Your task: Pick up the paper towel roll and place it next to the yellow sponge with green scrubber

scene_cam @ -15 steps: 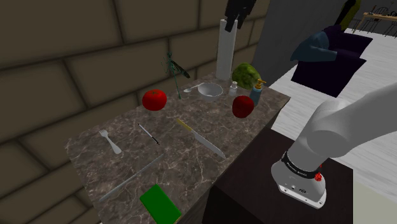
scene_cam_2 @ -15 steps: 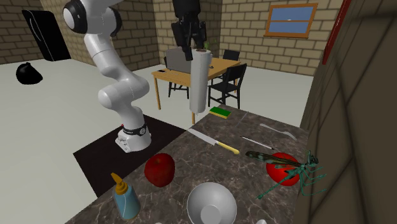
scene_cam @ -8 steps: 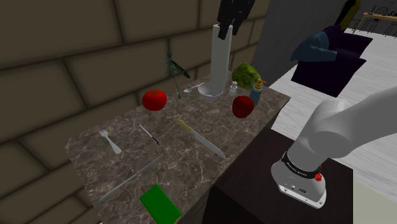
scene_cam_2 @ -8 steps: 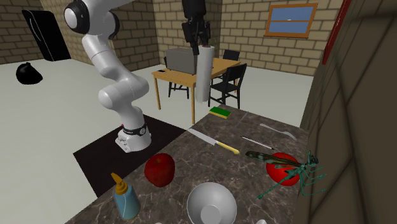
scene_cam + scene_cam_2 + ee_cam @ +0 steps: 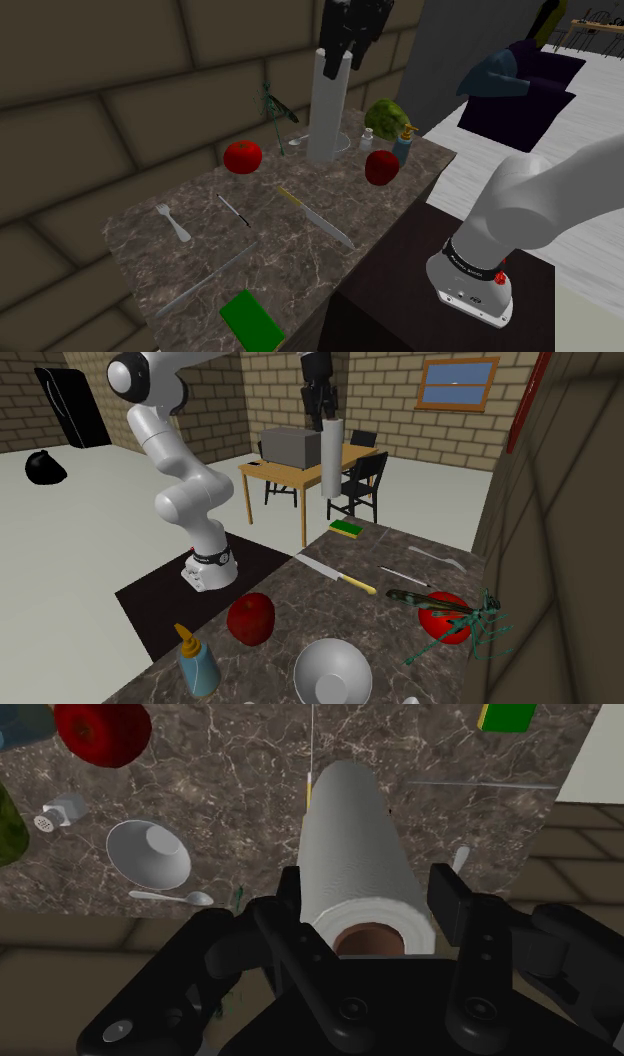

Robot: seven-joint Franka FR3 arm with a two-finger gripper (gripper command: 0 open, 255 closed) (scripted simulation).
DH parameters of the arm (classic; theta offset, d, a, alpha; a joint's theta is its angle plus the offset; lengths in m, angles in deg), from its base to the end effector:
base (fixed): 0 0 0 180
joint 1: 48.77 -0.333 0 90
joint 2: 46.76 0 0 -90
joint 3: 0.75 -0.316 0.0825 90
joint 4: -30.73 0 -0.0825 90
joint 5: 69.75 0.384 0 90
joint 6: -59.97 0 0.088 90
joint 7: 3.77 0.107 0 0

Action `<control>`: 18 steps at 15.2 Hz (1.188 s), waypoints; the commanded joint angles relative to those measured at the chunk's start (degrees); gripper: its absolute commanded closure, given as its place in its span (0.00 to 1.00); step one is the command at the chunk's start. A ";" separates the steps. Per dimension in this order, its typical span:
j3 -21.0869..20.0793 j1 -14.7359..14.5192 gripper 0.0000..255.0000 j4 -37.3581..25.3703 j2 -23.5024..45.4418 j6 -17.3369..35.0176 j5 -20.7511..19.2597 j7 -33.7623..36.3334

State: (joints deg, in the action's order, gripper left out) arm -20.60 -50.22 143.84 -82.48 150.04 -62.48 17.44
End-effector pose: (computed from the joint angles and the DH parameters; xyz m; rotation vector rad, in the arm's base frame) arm 0.3154 0.1931 0.6975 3.1202 -0.0445 0.3184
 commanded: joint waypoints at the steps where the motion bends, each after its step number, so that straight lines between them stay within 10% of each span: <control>1: -2.40 -0.38 1.00 -1.20 0.53 -0.44 0.70 2.80; 18: -9.00 -2.12 1.00 7.25 -0.64 7.62 3.47 8.96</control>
State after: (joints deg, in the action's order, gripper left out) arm -29.53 -52.24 150.09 -82.89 156.85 -59.14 26.45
